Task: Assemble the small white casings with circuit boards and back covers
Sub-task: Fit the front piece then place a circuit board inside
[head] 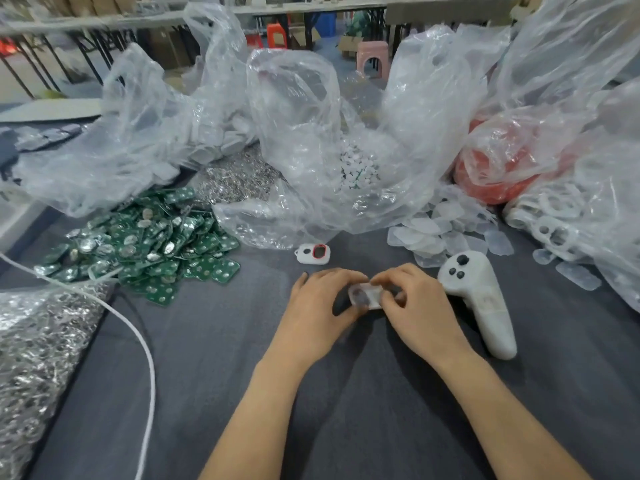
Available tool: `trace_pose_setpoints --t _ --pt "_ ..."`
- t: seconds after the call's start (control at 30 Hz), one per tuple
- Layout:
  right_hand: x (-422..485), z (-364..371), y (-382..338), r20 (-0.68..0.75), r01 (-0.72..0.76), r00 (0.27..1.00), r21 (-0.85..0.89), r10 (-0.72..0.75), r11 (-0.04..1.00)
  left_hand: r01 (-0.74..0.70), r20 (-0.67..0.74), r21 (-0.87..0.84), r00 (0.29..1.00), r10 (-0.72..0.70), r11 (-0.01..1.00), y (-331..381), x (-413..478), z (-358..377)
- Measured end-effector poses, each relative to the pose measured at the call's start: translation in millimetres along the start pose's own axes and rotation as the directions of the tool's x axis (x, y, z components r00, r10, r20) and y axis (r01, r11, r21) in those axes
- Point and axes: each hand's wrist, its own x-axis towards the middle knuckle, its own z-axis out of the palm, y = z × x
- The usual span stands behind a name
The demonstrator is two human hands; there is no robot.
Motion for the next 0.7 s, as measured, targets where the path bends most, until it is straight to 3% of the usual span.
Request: trace_pose_setpoints --t 0.1,0.3,0.4,0.5,0.57,0.6,0.7 --pt "-2 1 1 -0.020 0.037 0.999 0.037 -0.036 0.999 0.027 -0.047 -0.066 0.998 -0.030 0.997 -1 0 1" --pt "4 20 -11 0.044 0.163 0.986 -0.152 -0.158 0.975 0.123 -0.085 -0.149 0.987 -0.136 0.981 -8 1 -2" --pt "4 22 -10 0.020 0.178 0.984 -0.194 -0.177 0.965 0.127 -0.322 -0.124 0.933 -0.161 0.984 -22 2 -25" --pt "6 22 -13 0.020 0.246 0.969 -0.193 -0.247 0.950 0.309 -0.526 0.137 0.828 -0.195 0.941 -61 14 -77" --pt "5 22 -15 0.051 0.278 0.961 -0.186 -0.274 0.942 0.483 -0.435 0.397 0.848 -0.303 0.780 -86 23 -114" --pt "5 23 -15 0.062 0.276 0.961 -0.175 -0.269 0.945 0.500 -0.343 0.510 0.865 -0.367 0.701 -94 27 -127" --pt "4 22 -15 0.071 0.234 0.971 -0.134 -0.226 0.963 0.314 -0.147 0.742 0.939 -0.312 0.593 -104 29 -135"
